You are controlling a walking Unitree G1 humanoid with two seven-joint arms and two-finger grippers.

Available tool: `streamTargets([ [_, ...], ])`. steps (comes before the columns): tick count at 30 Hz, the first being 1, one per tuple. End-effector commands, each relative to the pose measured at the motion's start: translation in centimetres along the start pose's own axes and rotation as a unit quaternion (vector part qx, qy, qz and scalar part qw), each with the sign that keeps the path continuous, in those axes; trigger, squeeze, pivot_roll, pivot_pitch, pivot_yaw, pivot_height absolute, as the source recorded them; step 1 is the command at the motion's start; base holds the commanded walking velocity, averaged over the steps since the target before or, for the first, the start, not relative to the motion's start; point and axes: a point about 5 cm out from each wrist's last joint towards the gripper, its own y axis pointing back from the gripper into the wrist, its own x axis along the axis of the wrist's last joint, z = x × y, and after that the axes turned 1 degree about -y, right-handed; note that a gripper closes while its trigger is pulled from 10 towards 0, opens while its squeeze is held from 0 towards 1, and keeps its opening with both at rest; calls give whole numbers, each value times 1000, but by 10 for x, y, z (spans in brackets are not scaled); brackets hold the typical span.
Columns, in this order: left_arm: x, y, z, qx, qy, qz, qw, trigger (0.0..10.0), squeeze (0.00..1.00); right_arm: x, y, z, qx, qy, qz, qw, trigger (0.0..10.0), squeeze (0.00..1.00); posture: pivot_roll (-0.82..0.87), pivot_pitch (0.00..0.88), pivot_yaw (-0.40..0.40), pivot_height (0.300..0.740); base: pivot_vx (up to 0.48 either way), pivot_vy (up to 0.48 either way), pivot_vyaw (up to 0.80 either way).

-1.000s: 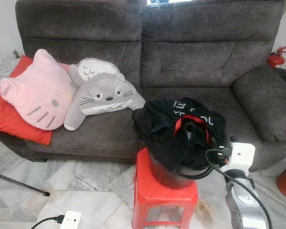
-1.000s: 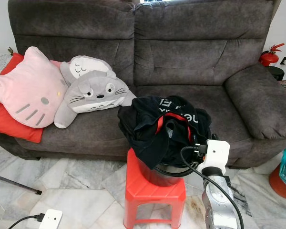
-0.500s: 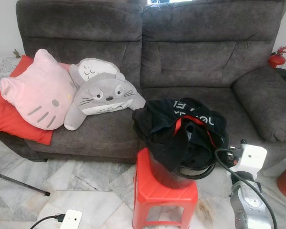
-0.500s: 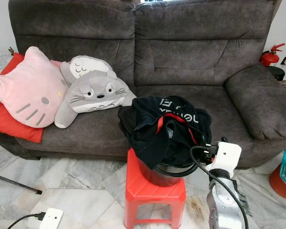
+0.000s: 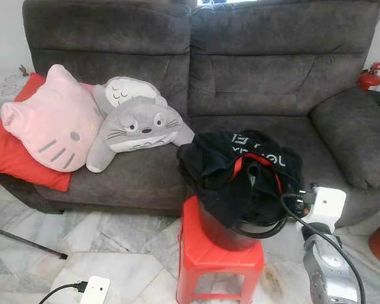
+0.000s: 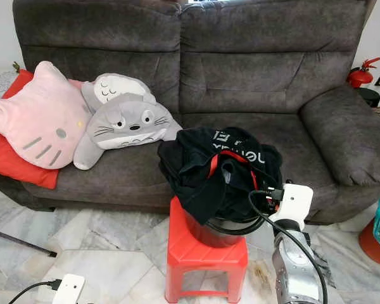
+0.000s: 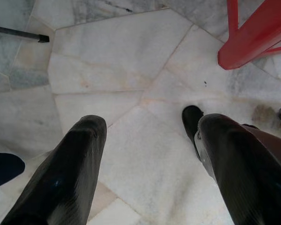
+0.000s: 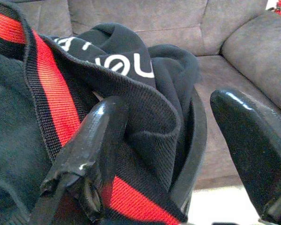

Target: Hang hanger

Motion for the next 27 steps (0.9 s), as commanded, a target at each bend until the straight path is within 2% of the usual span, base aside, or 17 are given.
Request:
streamTargets([
  [1,-1,0,2,-1,-7,-9,1000,10000,0,-2,-2,-1,8,-2,-16,1000,10000,0,-168,0,32,740,0,0,0],
  [8,1,-1,1,-1,-10,-10,1000,10000,0,-7,0,2,13,-15,-43,999,10000,0,-172,0,35,740,0,0,0],
  [15,0,-1,-2,2,-14,-15,1000,10000,0,-1,-5,7,33,-23,-55,998,10000,0,-173,0,35,740,0,0,0],
  [27,1,-1,-1,4,-21,-15,1000,10000,0,8,-11,-6,117,-9,-59,991,10000,0,-175,0,37,740,0,0,0],
])
